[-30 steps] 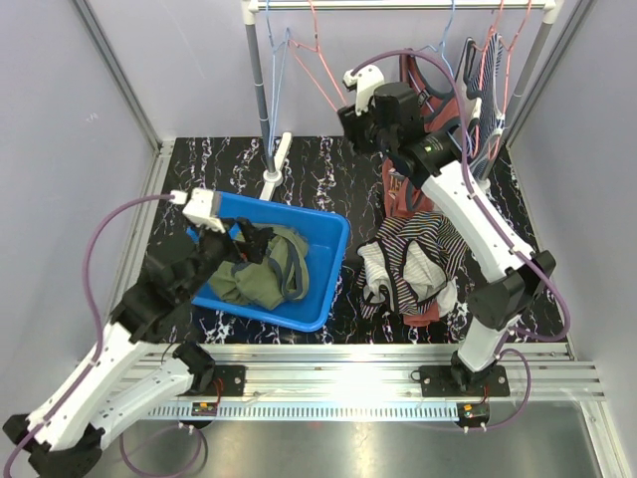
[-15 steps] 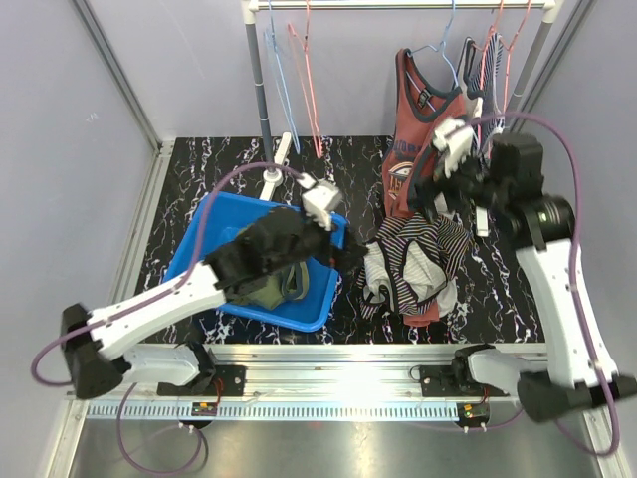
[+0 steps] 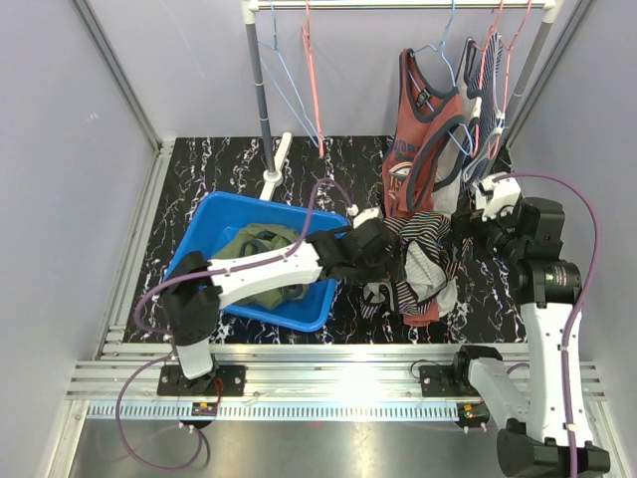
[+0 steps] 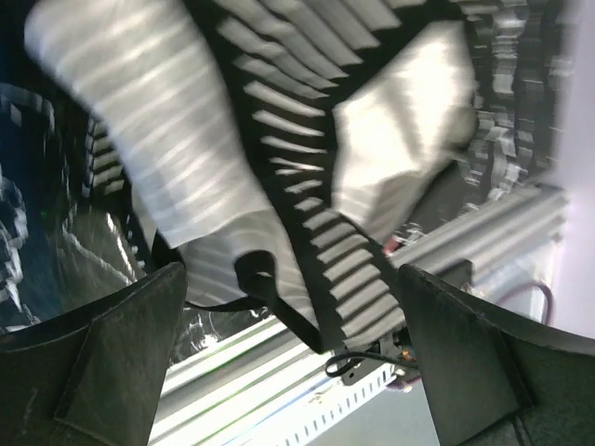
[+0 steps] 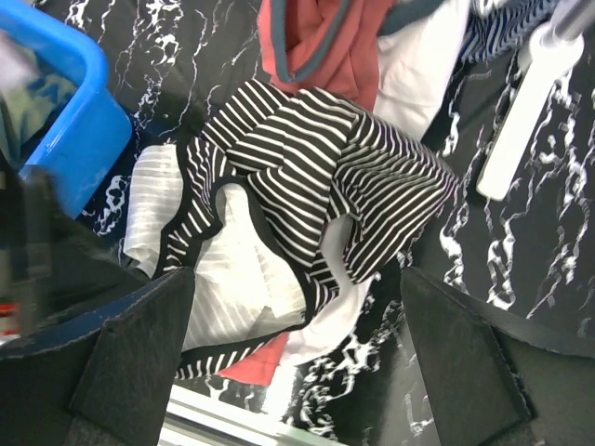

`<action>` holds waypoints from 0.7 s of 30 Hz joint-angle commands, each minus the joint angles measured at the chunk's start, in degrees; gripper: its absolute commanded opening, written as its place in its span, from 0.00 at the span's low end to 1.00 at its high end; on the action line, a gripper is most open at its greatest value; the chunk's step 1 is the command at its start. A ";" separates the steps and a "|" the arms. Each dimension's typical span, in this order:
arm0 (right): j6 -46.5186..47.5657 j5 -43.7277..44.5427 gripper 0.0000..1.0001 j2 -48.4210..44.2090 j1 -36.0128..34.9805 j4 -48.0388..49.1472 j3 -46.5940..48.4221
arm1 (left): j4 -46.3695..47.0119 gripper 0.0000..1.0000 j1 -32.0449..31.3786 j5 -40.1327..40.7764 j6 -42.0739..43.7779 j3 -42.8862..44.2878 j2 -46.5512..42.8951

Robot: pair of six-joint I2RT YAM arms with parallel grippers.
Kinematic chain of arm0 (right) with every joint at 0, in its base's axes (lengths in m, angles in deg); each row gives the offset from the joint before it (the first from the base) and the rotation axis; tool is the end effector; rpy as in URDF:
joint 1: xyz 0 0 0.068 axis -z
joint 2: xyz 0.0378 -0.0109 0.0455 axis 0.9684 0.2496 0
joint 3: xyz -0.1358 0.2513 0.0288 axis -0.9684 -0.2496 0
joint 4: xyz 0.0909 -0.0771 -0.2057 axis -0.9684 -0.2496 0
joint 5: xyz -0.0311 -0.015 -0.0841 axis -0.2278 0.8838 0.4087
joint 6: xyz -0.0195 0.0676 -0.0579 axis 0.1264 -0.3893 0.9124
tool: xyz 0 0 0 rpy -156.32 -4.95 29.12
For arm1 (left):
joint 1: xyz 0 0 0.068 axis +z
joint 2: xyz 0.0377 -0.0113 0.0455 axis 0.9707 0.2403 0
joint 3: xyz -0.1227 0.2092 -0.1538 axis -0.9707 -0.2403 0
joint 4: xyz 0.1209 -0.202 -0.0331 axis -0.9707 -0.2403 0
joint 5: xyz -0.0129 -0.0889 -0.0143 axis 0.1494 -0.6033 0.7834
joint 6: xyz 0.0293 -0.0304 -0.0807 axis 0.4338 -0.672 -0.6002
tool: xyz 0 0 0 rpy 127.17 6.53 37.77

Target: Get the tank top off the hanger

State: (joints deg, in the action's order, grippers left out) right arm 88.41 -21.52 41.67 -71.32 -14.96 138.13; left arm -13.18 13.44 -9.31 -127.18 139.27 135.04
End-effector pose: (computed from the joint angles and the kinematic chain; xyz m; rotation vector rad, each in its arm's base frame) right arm 0.1540 0.0168 0.3580 -0.3775 2.0731 0.1867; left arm 0.1946 -0.3587 0.2560 0.0768 2.5689 -0.8020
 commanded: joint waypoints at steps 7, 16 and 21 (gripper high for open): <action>-6.95 0.04 1.00 -3.47 2.01 4.21 -3.89 | -10.27 0.92 -0.01 -1.34 -11.64 14.97 13.75; -7.74 -0.67 1.00 -4.53 2.80 4.83 -3.72 | -1.04 0.00 0.78 -0.82 -10.52 9.87 9.72; -7.21 -0.58 1.00 -4.88 2.89 4.74 -3.71 | 6.32 0.00 0.78 4.97 0.87 5.67 -5.36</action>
State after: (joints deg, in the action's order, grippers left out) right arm 81.63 -21.61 37.45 -68.76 -12.20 133.89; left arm -16.15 13.92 -9.72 -134.64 145.50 143.67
